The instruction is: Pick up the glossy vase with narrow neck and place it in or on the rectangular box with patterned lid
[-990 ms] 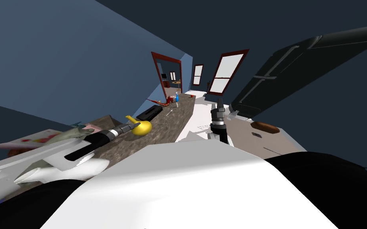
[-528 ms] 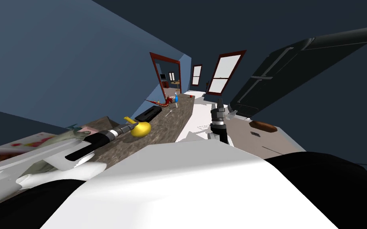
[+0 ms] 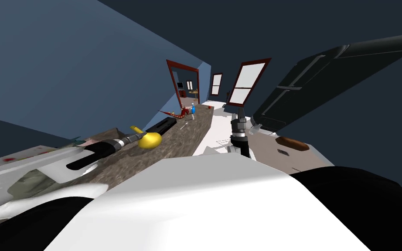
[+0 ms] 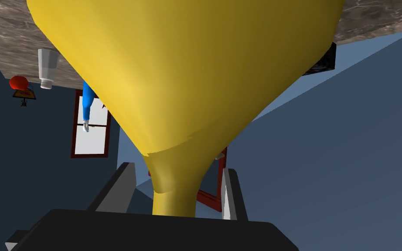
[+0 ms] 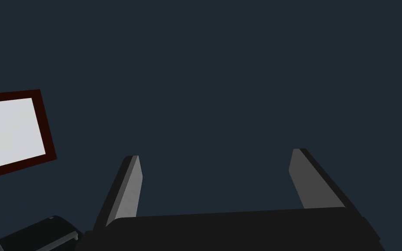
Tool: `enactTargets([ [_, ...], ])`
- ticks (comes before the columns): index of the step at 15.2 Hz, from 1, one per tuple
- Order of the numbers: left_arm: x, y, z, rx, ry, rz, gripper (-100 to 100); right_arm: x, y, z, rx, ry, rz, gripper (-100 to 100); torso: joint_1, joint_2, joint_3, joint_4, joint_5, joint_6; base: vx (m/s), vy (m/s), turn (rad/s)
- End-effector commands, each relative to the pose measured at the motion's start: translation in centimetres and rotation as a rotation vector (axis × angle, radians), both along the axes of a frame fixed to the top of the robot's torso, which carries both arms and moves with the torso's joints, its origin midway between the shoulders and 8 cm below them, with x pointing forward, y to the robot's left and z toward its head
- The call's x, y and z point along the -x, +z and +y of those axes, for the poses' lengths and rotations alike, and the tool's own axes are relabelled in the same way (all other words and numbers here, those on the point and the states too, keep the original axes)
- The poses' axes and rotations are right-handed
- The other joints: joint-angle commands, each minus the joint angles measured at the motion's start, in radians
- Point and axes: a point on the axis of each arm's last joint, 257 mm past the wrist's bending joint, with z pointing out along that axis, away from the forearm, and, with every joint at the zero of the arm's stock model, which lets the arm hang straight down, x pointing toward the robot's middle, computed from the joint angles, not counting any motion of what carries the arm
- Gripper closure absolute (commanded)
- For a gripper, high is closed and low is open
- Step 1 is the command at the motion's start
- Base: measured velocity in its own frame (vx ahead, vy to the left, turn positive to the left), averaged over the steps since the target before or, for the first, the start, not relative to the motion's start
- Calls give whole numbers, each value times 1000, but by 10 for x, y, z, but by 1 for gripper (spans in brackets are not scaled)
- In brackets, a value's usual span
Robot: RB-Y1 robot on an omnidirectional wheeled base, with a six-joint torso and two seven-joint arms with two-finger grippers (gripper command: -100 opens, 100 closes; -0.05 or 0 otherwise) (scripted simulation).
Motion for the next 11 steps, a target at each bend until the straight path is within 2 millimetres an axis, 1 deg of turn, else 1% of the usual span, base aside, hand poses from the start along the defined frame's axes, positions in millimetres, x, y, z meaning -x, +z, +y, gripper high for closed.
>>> enactTargets([
  [1, -6, 7, 16, -9, 45, -4, 100, 0, 0, 0, 0, 0, 0, 0, 0, 0, 0, 0, 0, 0, 150, -77, 45],
  [3, -12, 16, 31, -17, 84, -7, 100, 0, 0, 0, 0, 0, 0, 0, -1, -1, -1, 0, -1, 0, 163, -93, 60],
  [6, -19, 29, 52, -27, 140, -16, 100, 0, 0, 0, 0, 0, 0, 0, -2, -7, -5, -2, 0, 5, 131, -109, 57],
  [8, -24, 38, 64, -33, 173, -23, 100, 0, 0, 0, 0, 0, 0, 0, -1, -11, -7, -2, 0, 7, 123, -78, 35],
  [9, -28, 46, 75, -37, 205, -31, 100, 0, 0, 0, 0, 0, 0, 0, 0, -13, -8, -2, 0, 8, 140, -67, 62],
  [11, -32, 54, 85, -41, 234, -40, 100, 0, 0, 0, 0, 0, 0, 0, 1, -17, -10, -3, -1, 9, 149, -86, 46],
])
